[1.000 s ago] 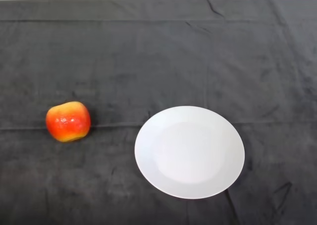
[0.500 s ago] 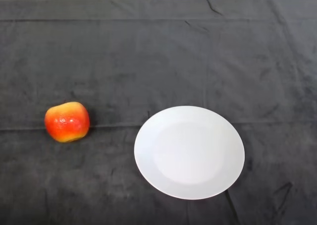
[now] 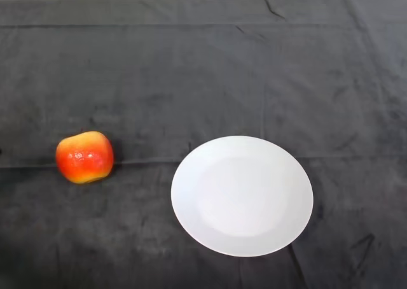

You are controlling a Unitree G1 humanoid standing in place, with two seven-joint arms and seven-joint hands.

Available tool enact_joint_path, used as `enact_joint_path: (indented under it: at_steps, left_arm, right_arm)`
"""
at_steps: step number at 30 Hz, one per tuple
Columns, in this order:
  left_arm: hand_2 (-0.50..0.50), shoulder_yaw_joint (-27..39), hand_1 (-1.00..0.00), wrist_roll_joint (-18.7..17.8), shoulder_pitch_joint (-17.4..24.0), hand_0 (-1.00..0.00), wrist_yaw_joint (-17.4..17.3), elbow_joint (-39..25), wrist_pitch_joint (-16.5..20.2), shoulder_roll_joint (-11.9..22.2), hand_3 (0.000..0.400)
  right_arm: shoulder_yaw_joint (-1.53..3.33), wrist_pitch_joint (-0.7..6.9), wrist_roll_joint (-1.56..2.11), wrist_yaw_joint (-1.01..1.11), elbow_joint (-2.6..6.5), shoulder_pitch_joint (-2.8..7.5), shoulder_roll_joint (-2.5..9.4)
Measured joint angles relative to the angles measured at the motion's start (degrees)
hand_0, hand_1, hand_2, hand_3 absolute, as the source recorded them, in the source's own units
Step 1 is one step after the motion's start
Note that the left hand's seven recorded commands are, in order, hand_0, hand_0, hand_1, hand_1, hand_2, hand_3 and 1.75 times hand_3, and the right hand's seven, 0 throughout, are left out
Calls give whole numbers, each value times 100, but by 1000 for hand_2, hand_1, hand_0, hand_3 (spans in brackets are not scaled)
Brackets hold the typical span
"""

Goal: Move the apple to the plate

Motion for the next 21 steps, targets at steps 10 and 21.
enact_joint_path:
  at_steps: [10,21]
  left_arm:
    - [0,-454,0,432,-17,0,-112,-1,4,-371,0]
    - [0,-917,0,675,-20,0,-379,-3,3,-693,0]
  right_arm:
    - [0,0,0,1,0,0,0]
    - [0,0,0,0,0,0,0]
